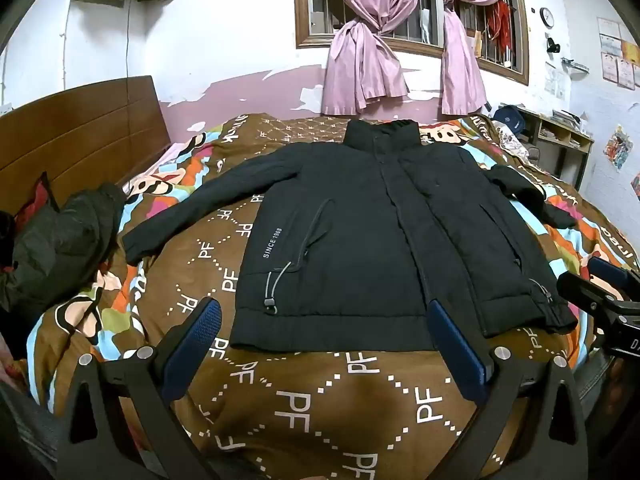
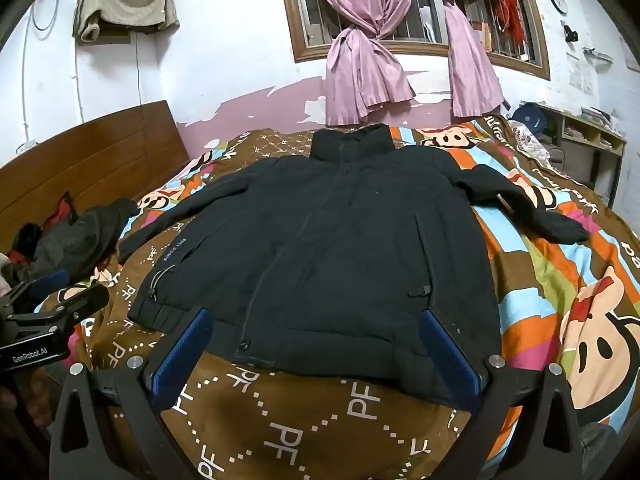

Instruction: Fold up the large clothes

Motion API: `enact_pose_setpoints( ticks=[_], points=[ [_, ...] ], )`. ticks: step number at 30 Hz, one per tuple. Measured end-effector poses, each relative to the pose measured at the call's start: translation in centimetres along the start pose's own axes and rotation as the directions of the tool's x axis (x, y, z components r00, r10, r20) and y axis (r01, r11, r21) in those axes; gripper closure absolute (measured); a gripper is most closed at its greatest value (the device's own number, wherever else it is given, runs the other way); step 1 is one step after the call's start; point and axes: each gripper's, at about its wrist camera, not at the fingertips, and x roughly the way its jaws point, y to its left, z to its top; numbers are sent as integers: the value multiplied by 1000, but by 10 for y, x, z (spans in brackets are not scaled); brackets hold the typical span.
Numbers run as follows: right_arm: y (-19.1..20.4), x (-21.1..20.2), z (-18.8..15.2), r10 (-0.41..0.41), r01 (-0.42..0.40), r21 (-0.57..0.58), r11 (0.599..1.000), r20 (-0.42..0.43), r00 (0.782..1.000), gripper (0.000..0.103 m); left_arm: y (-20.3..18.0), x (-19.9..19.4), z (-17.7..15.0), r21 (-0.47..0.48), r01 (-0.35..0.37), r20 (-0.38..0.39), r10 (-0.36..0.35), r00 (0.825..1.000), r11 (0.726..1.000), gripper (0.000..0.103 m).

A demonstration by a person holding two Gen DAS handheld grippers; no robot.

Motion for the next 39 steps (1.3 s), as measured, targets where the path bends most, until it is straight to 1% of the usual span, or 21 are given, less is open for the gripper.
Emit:
enact_pose_setpoints(
  ticks=[2, 9, 14, 37, 39],
  points=[
    [0, 0, 0, -2, 2, 1, 1000, -13, 1000, 0, 0, 1, 0, 0, -1, -3, 1, 1000, 1000, 3],
    [0, -1, 0, -6, 6, 0, 1000, -2, 1000, 0, 0, -1, 0, -1, -4, 3, 4, 1000, 1000, 3],
    [0, 0, -3, -8, 8, -1, 1000, -6, 1000, 0, 0, -1, 0, -1, -1, 5, 1, 1000, 1000, 3],
    [-3, -2, 0, -12, 12, 3, 1000, -3, 1000, 0, 4, 2, -2, -4, -8, 5, 8, 1000, 1000, 3],
    [-4, 2, -6, -14, 14, 4, 1000, -3, 1000, 0, 5, 2, -3, -7, -10, 2, 10, 1000, 1000, 3]
  ],
)
